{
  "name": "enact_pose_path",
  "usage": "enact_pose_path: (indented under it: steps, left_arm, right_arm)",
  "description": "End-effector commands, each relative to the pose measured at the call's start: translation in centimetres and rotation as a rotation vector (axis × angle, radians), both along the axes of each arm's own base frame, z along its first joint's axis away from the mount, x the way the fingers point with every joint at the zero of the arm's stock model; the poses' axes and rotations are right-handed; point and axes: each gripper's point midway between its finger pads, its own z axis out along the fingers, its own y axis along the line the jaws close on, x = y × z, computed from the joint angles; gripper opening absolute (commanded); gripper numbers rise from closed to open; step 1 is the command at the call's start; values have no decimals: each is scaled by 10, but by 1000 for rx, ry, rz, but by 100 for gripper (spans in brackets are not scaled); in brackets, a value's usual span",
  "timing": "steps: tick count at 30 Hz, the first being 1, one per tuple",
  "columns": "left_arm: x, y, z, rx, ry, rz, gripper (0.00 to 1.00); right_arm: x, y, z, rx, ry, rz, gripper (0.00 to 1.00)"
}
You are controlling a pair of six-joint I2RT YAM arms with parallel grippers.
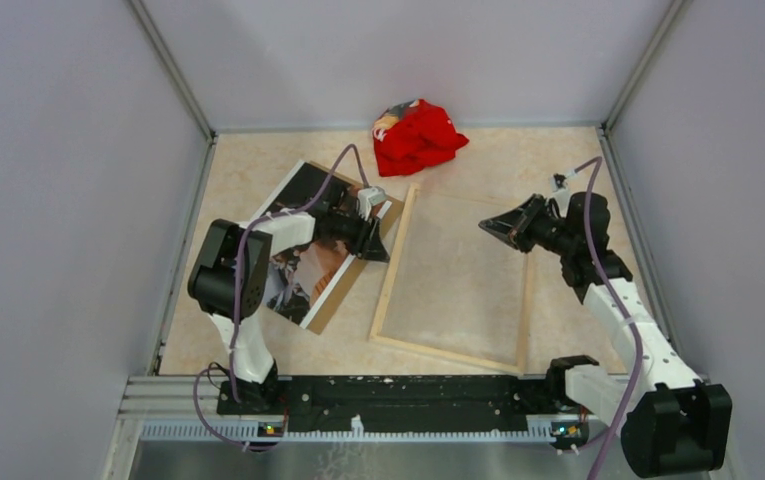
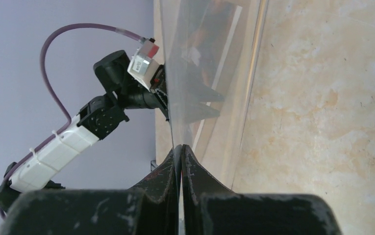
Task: Put the photo into the frame
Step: Place the photo frame item in the photo frame.
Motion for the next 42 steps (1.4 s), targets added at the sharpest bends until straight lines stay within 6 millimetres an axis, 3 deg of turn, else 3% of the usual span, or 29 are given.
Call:
enact_pose_path:
  steps: [1,7,23,27,42]
  left_arm:
    - [10,-8,1,-19,-44,-15,49]
    - [7,-11,-12,-7,-26,-26,49]
    - [-1,-13,-20,-1,1,-49,21]
    - [-3,-13,-19,-3,6,-54,18]
    - [-4,-9,-25,20,5,-54,6]
  right_arm:
    - [0,1,-3,35,-2,1,0]
    - [0,4,-15,64,22,5,0]
    - [1,-8,-31,100,73,-61,0]
    - [-2,-15,-41,128,121,-111,0]
    - [-4,-16,-1,275,84,-164,0]
